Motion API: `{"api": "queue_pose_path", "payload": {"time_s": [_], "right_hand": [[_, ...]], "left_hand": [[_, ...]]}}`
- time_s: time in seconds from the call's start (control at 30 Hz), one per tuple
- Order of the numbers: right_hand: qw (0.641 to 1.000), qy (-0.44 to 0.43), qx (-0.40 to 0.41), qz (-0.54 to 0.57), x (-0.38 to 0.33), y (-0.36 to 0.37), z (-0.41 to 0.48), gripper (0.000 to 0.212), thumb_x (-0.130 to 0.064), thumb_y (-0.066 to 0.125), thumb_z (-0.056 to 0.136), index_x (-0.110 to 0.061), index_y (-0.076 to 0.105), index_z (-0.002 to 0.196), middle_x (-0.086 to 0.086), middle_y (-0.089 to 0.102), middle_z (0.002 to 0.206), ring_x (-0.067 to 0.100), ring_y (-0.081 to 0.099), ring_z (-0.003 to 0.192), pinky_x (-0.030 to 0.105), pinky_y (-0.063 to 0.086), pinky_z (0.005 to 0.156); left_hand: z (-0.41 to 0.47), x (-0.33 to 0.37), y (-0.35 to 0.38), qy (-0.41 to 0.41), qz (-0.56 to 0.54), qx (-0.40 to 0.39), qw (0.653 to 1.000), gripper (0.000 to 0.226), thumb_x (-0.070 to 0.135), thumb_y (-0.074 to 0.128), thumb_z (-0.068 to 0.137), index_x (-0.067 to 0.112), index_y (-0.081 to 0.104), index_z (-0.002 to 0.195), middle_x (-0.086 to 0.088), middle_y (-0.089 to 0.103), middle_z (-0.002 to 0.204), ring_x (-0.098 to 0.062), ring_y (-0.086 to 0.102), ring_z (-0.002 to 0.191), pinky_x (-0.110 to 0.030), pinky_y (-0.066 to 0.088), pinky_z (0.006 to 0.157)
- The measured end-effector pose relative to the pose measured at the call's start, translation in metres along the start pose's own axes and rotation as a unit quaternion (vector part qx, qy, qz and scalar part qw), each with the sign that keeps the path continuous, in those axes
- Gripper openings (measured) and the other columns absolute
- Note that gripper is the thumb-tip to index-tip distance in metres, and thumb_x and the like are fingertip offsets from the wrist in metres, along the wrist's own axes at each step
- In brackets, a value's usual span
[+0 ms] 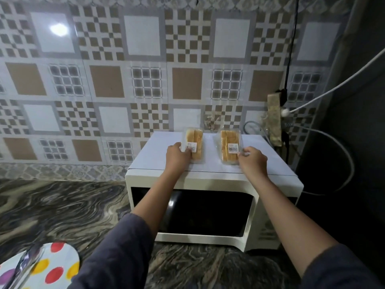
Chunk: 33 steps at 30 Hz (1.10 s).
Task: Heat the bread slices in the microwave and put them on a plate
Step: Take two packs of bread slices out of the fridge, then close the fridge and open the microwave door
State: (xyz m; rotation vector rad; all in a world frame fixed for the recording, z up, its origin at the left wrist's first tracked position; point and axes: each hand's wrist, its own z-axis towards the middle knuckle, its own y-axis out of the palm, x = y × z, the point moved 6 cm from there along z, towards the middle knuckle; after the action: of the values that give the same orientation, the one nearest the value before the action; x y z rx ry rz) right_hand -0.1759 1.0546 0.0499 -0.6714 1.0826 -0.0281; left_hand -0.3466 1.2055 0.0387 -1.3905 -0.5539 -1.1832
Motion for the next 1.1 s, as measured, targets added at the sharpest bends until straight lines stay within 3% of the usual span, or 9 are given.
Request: {"api": "queue_pose_path", "payload": {"time_s": [0.1, 0.27, 0.43, 0.53, 0.73, 0.87, 0.97, 1.0, 1.1], "right_hand": [[1.000, -0.003, -0.001, -0.009, 0.000, 0.002, -0.002, 0.022, -0.011, 0.048, 0.092, 0.002, 0.063, 0.102, 0.017, 0.065, 0.105, 0.031, 0.058, 0.095, 0.028, 0.041, 0.071], [1.000, 0.009, -0.008, -0.001, 0.001, -0.001, -0.012, 0.028, -0.015, 0.046, 0.091, 0.007, 0.061, 0.102, 0.020, 0.064, 0.106, 0.034, 0.058, 0.100, 0.037, 0.048, 0.079], [1.000, 0.012, -0.019, -0.004, 0.006, -0.023, -0.053, 0.037, -0.015, 0.047, 0.093, -0.004, 0.054, 0.128, 0.015, 0.056, 0.129, 0.027, 0.052, 0.119, 0.026, 0.040, 0.091], [1.000, 0.006, 0.000, -0.009, 0.016, -0.051, -0.092, 0.039, -0.013, 0.050, 0.091, -0.006, 0.054, 0.129, 0.014, 0.056, 0.130, 0.026, 0.052, 0.119, 0.029, 0.042, 0.096], [0.997, 0.052, 0.052, -0.008, 0.048, -0.130, -0.210, 0.035, -0.013, 0.050, 0.092, -0.010, 0.056, 0.126, 0.009, 0.056, 0.128, 0.022, 0.054, 0.116, 0.026, 0.041, 0.090], [0.988, 0.093, 0.114, -0.041, 0.087, -0.204, -0.317, 0.037, -0.017, 0.049, 0.095, -0.014, 0.052, 0.131, 0.006, 0.051, 0.133, 0.014, 0.055, 0.098, 0.020, 0.042, 0.079], [0.980, 0.122, 0.152, -0.050, 0.106, -0.242, -0.375, 0.035, -0.015, 0.050, 0.093, -0.014, 0.056, 0.128, 0.006, 0.055, 0.129, 0.017, 0.055, 0.111, 0.022, 0.042, 0.089], [0.974, 0.136, 0.172, -0.052, 0.114, -0.261, -0.401, 0.035, -0.015, 0.051, 0.093, -0.014, 0.056, 0.127, 0.006, 0.055, 0.128, 0.018, 0.055, 0.114, 0.022, 0.041, 0.090], [0.951, 0.175, 0.240, -0.081, 0.130, -0.320, -0.475, 0.035, -0.015, 0.052, 0.092, -0.013, 0.057, 0.126, 0.008, 0.058, 0.125, 0.019, 0.055, 0.113, 0.019, 0.037, 0.089]], "left_hand": [[0.003, -0.001, 0.002, 0.010, 0.001, 0.011, 1.000, 0.051, 0.024, 0.050, 0.094, 0.000, 0.038, 0.137, -0.018, 0.041, 0.141, -0.031, 0.043, 0.127, -0.034, 0.033, 0.103], [-0.012, -0.002, -0.003, 0.037, -0.045, 0.066, 0.996, 0.045, 0.019, 0.049, 0.094, 0.002, 0.040, 0.135, -0.013, 0.034, 0.143, -0.027, 0.035, 0.131, -0.031, 0.030, 0.106], [-0.054, 0.003, -0.017, 0.086, -0.065, 0.110, 0.988, 0.041, 0.014, 0.046, 0.094, 0.003, 0.042, 0.134, -0.008, 0.032, 0.146, -0.020, 0.026, 0.137, -0.022, 0.023, 0.105], [-0.096, 0.012, -0.017, 0.103, -0.092, 0.093, 0.986, 0.037, 0.013, 0.046, 0.094, 0.007, 0.049, 0.130, -0.005, 0.039, 0.144, -0.018, 0.032, 0.135, -0.025, 0.025, 0.108], [-0.222, 0.026, 0.013, 0.114, -0.117, -0.051, 0.985, 0.037, 0.016, 0.047, 0.093, 0.009, 0.051, 0.129, -0.011, 0.055, 0.128, -0.025, 0.052, 0.118, -0.037, 0.043, 0.102], [-0.337, 0.033, 0.041, 0.142, -0.101, -0.178, 0.969, 0.040, 0.017, 0.048, 0.095, 0.007, 0.047, 0.133, -0.010, 0.055, 0.128, -0.022, 0.053, 0.115, -0.028, 0.041, 0.094], [-0.400, 0.040, 0.058, 0.159, -0.112, -0.225, 0.955, 0.039, 0.017, 0.046, 0.096, 0.007, 0.045, 0.134, -0.003, 0.060, 0.110, -0.006, 0.053, 0.082, -0.016, 0.039, 0.075], [-0.430, 0.042, 0.064, 0.167, -0.108, -0.252, 0.947, 0.039, 0.017, 0.046, 0.096, 0.008, 0.046, 0.134, -0.005, 0.060, 0.113, -0.007, 0.053, 0.082, -0.015, 0.039, 0.076], [-0.525, 0.056, 0.085, 0.196, -0.116, -0.334, 0.915, 0.036, 0.016, 0.048, 0.095, 0.009, 0.049, 0.131, -0.010, 0.053, 0.131, -0.019, 0.053, 0.114, -0.023, 0.040, 0.095]]}}
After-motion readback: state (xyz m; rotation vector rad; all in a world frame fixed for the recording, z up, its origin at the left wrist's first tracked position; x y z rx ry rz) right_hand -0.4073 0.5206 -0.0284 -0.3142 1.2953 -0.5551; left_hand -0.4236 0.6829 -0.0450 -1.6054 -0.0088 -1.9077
